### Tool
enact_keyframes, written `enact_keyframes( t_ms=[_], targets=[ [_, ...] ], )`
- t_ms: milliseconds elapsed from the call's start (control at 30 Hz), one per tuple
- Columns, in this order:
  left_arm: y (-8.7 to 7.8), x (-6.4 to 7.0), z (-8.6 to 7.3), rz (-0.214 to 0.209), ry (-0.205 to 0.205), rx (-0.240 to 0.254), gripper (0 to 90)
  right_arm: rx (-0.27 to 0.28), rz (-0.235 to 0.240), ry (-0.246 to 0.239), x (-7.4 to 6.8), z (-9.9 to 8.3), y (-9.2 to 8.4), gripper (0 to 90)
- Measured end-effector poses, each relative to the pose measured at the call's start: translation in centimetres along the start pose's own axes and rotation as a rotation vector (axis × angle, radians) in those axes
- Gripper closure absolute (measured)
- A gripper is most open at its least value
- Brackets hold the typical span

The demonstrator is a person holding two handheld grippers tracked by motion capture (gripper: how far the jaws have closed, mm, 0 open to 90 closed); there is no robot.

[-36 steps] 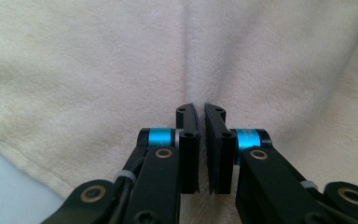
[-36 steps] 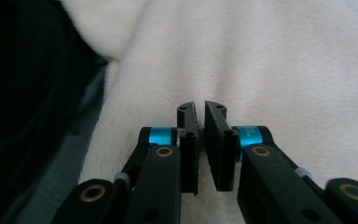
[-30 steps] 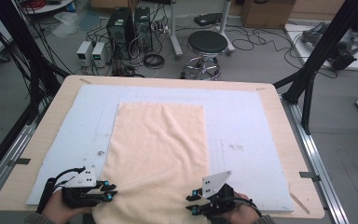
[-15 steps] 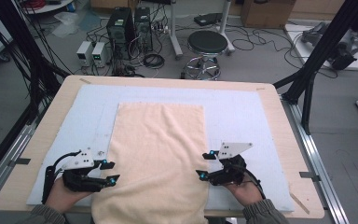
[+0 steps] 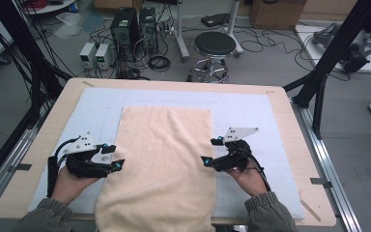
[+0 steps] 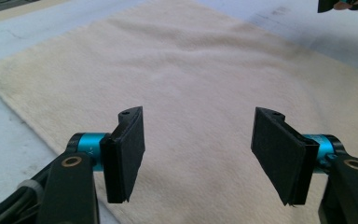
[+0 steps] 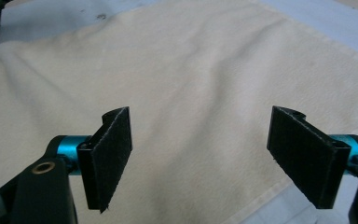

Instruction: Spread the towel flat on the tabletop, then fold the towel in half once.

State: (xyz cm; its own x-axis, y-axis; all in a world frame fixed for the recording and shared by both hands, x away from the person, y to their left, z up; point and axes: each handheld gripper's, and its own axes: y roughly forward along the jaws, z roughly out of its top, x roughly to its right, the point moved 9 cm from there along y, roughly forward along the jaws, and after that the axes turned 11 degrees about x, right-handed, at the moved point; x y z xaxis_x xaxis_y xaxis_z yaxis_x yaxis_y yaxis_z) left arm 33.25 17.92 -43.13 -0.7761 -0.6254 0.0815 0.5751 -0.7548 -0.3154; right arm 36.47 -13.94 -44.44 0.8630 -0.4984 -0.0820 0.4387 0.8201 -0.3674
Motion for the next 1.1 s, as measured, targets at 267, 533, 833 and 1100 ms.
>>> enact_keyframes(
  t_ms=[267, 533, 833, 1100],
  targets=[
    [0.7, -0.6, 0.8, 0.022, -0.004, 0.007, 32.0, 0.029, -0.027, 0.03, 1.1, 1.1, 0.8, 15.8],
    [0.8, -1.5, 1.1, 0.036, -0.014, 0.005, 31.3, 0.013, -0.026, 0.023, 1.5, 0.8, 0.9, 15.9],
    [1.0, -2.2, 1.5, 0.047, -0.014, -0.005, 31.5, -0.025, -0.017, 0.005, 1.6, 1.5, 1.0, 16.1],
    [2.0, -4.2, 3.4, 0.067, -0.001, -0.017, 31.9, -0.049, -0.039, -0.011, 3.5, 2.9, 1.4, 16.9]
  ],
)
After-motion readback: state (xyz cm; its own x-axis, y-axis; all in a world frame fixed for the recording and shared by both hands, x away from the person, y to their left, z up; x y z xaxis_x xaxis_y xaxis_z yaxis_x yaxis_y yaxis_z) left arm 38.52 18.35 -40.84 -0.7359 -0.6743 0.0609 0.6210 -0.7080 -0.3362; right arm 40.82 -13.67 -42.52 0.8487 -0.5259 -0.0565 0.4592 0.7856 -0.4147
